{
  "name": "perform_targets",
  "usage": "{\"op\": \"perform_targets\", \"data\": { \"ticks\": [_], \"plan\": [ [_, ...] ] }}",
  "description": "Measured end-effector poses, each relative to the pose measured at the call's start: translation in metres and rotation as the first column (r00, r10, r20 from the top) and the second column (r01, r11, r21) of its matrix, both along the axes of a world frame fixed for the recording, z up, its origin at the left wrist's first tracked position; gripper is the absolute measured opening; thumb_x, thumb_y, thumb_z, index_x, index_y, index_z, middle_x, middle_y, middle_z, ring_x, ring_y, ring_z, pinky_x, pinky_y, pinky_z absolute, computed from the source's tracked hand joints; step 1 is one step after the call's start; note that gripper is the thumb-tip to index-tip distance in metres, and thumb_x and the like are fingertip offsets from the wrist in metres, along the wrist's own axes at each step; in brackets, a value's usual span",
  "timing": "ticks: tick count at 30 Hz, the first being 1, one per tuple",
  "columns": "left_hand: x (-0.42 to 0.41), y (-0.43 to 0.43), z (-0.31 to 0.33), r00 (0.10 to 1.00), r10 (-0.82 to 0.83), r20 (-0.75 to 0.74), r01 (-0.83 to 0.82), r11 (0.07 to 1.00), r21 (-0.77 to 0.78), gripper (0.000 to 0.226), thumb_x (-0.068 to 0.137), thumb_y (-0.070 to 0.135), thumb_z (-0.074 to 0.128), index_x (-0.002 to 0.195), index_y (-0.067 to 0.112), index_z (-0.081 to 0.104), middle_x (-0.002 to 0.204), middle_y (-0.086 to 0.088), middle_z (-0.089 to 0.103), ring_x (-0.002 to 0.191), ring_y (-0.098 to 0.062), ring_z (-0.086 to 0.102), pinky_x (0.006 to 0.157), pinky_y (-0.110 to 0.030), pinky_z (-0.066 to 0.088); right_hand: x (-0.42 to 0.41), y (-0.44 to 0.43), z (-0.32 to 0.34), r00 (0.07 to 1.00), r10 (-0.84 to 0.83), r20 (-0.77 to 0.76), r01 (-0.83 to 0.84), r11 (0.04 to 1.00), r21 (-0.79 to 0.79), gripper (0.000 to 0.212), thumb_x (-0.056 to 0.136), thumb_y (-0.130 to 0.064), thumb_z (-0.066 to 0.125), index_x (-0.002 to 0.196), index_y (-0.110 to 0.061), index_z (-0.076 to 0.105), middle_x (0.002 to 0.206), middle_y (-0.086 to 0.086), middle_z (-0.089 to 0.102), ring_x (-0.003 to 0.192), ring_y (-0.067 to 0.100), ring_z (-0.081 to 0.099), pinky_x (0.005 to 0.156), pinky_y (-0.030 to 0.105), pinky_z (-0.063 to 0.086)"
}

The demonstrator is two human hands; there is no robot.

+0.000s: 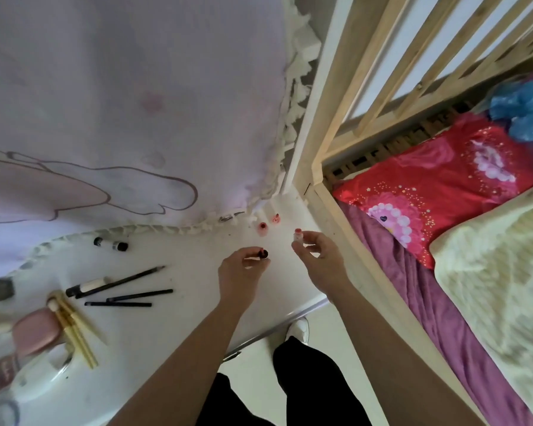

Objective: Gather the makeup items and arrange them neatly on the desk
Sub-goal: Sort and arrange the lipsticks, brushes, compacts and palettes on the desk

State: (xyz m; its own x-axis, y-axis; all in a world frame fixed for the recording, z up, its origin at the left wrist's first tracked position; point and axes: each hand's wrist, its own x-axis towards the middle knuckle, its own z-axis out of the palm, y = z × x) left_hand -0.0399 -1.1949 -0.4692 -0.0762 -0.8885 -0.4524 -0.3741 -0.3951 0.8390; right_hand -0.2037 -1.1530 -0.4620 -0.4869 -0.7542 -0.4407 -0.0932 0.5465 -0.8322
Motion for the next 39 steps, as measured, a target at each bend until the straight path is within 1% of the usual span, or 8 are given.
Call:
{"op": "perform_targets", "data": {
  "ticks": [3, 7, 11, 17, 23, 27, 34, 39],
  "plan": [
    [-0.01, -0.004, -0.021, 0.993, 0.002, 0.118, 0.0, 1.0, -0.018, 0.013, 0.077, 0.023, 0.079, 0.088, 0.028, 0.076, 0.08, 0.014, 0.073, 0.067, 0.002, 0.061, 0.072, -0.018, 0.05, -0.007, -0.004, -0.025, 0.995, 0.036, -0.09, -0.039, 0.999, -0.036, 0.013, 0.087, -0.034, 0.074, 0.098, -0.031, 0.069, 0.096, -0.015, 0.07, 0.084, 0.001, 0.064, 0.074, 0.018, 0.047],
    [-0.021, -0.007, -0.044, 0.976, 0.006, 0.219, 0.007, 0.998, -0.058, 0.016, 0.077, 0.028, 0.079, 0.093, 0.03, 0.076, 0.091, 0.015, 0.071, 0.072, -0.002, 0.06, 0.074, -0.019, 0.05, -0.013, -0.008, -0.054, 0.982, 0.115, -0.148, -0.13, 0.987, -0.09, 0.02, 0.085, -0.017, 0.077, 0.1, -0.028, 0.069, 0.093, -0.014, 0.072, 0.084, 0.003, 0.067, 0.079, 0.021, 0.052],
    [-0.032, -0.009, -0.05, 0.958, 0.044, 0.282, -0.013, 0.994, -0.112, 0.019, 0.078, 0.034, 0.078, 0.097, 0.032, 0.076, 0.1, 0.012, 0.065, 0.084, -0.008, 0.061, 0.079, -0.026, 0.049, -0.015, -0.021, -0.064, 0.962, 0.162, -0.219, -0.195, 0.971, -0.139, 0.02, 0.086, -0.018, 0.076, 0.105, -0.023, 0.071, 0.089, -0.014, 0.07, 0.082, 0.003, 0.065, 0.079, 0.013, 0.05],
    [-0.039, -0.008, -0.057, 0.951, 0.089, 0.295, -0.051, 0.989, -0.135, 0.018, 0.079, 0.035, 0.077, 0.097, 0.036, 0.075, 0.095, 0.012, 0.071, 0.088, -0.017, 0.061, 0.082, -0.035, 0.051, -0.014, -0.033, -0.069, 0.929, 0.231, -0.29, -0.28, 0.95, -0.139, 0.02, 0.087, -0.022, 0.074, 0.107, -0.023, 0.073, 0.086, -0.015, 0.068, 0.08, 0.002, 0.063, 0.077, 0.011, 0.048],
    [-0.039, -0.007, -0.054, 0.949, 0.096, 0.301, -0.057, 0.989, -0.135, 0.026, 0.08, 0.029, 0.077, 0.106, 0.03, 0.073, 0.096, 0.009, 0.067, 0.086, -0.016, 0.058, 0.08, -0.03, 0.049, -0.016, -0.027, -0.065, 0.897, 0.284, -0.338, -0.33, 0.94, -0.085, 0.033, 0.088, -0.017, 0.072, 0.121, -0.018, 0.069, 0.098, -0.011, 0.069, 0.086, 0.001, 0.062, 0.086, 0.015, 0.05],
    [-0.022, -0.001, -0.046, 0.951, 0.074, 0.301, -0.039, 0.992, -0.12, 0.032, 0.083, 0.023, 0.073, 0.115, 0.023, 0.067, 0.108, 0.005, 0.062, 0.089, -0.012, 0.057, 0.083, -0.024, 0.046, -0.015, -0.014, -0.055, 0.914, 0.25, -0.32, -0.265, 0.964, -0.004, 0.041, 0.091, -0.016, 0.064, 0.132, -0.016, 0.06, 0.111, -0.006, 0.067, 0.094, 0.009, 0.063, 0.092, 0.03, 0.054],
    [0.052, 0.001, -0.003, 0.917, -0.005, 0.399, 0.113, 0.962, -0.247, 0.026, 0.092, 0.023, 0.061, 0.118, 0.025, 0.065, 0.12, 0.006, 0.056, 0.11, -0.014, 0.054, 0.093, -0.026, 0.043, 0.027, -0.003, -0.012, 0.882, 0.136, -0.45, -0.171, 0.985, -0.038, 0.019, 0.096, -0.024, 0.055, 0.116, -0.024, 0.056, 0.109, -0.012, 0.055, 0.09, 0.009, 0.06, 0.08, 0.036, 0.053],
    [0.134, -0.009, 0.019, 0.878, 0.024, 0.478, 0.147, 0.937, -0.316, 0.03, 0.092, 0.021, 0.062, 0.122, 0.019, 0.064, 0.125, 0.0, 0.055, 0.114, -0.02, 0.053, 0.1, -0.04, 0.046, 0.1, -0.03, 0.013, 0.831, 0.224, -0.508, -0.322, 0.94, -0.112, 0.015, 0.096, -0.026, 0.057, 0.11, -0.026, 0.058, 0.101, -0.014, 0.056, 0.091, 0.008, 0.061, 0.075, 0.032, 0.054]
  ]
}}
